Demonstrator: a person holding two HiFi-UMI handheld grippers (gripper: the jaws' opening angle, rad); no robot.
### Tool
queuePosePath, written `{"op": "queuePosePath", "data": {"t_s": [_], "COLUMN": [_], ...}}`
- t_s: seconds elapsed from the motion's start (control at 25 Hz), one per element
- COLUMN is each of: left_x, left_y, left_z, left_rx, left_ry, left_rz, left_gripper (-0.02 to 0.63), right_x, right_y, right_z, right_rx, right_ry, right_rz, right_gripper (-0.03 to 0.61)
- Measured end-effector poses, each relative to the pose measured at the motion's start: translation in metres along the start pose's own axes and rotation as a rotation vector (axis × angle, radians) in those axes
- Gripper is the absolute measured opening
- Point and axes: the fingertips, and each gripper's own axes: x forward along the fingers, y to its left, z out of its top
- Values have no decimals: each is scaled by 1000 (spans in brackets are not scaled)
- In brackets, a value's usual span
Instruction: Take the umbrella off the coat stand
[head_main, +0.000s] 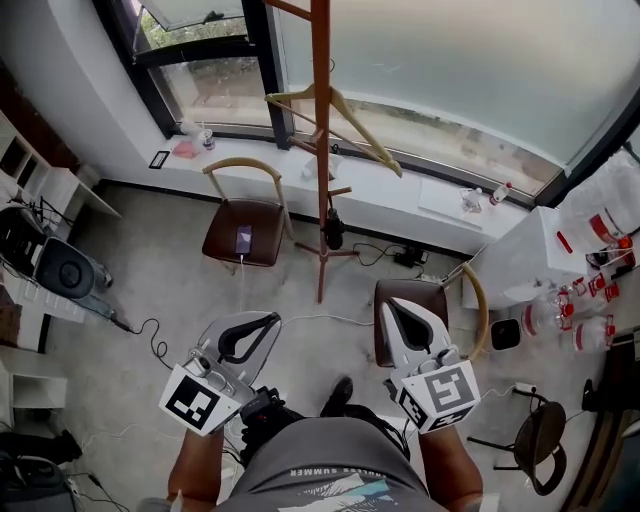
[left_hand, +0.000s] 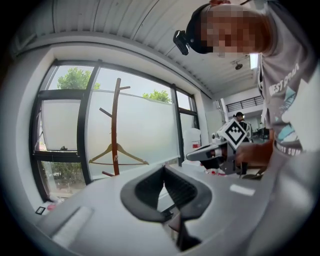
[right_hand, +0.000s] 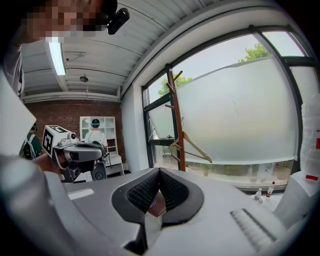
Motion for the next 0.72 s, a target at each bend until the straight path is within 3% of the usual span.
{"op": "queuePosePath", "data": {"t_s": [0.4, 0.72], "left_x": [25, 55], "left_y": [-7, 14], "left_z": [2, -4], "left_rx": [-4, -12], "left_ry": [24, 9], "left_rz": [15, -73], "left_gripper": [2, 2], "right_x": [0, 16], "right_y": [-34, -46], "right_z": [-1, -7], "right_rx": [8, 22], "right_ry": [4, 20], "right_rz": [7, -63], "right_gripper": [3, 2]}}
